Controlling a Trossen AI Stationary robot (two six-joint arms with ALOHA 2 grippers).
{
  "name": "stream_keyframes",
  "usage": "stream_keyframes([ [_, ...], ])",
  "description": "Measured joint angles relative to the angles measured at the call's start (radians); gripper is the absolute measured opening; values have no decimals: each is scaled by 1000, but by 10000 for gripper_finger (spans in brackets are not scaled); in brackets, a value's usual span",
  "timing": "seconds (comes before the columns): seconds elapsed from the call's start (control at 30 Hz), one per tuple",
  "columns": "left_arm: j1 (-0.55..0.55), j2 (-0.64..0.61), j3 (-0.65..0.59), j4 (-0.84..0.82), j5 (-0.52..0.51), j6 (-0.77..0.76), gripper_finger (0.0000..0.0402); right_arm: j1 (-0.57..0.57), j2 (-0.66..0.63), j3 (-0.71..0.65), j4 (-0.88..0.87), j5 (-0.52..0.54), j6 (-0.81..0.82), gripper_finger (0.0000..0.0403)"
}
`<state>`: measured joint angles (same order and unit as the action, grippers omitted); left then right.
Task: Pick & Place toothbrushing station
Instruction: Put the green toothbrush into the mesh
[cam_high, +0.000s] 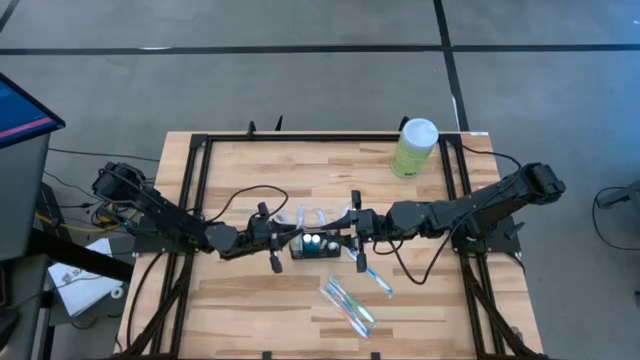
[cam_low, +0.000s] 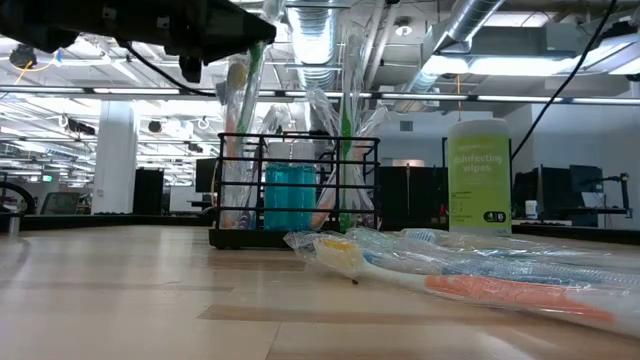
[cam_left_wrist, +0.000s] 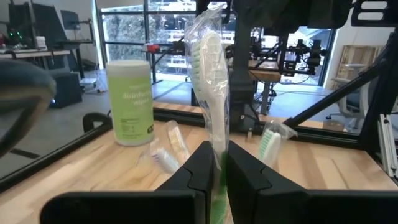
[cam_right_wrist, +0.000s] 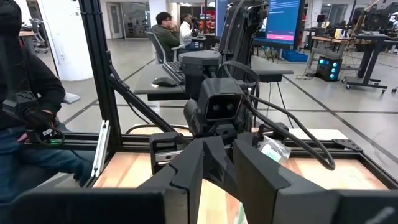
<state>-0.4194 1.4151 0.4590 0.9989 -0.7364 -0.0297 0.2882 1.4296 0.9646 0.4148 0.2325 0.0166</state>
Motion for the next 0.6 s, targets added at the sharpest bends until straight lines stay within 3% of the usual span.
stream_keyframes([
  [0.6, 0, 0, -9, 2, 8, -20, 52, 0, 0, 0, 0, 0, 1, 82],
])
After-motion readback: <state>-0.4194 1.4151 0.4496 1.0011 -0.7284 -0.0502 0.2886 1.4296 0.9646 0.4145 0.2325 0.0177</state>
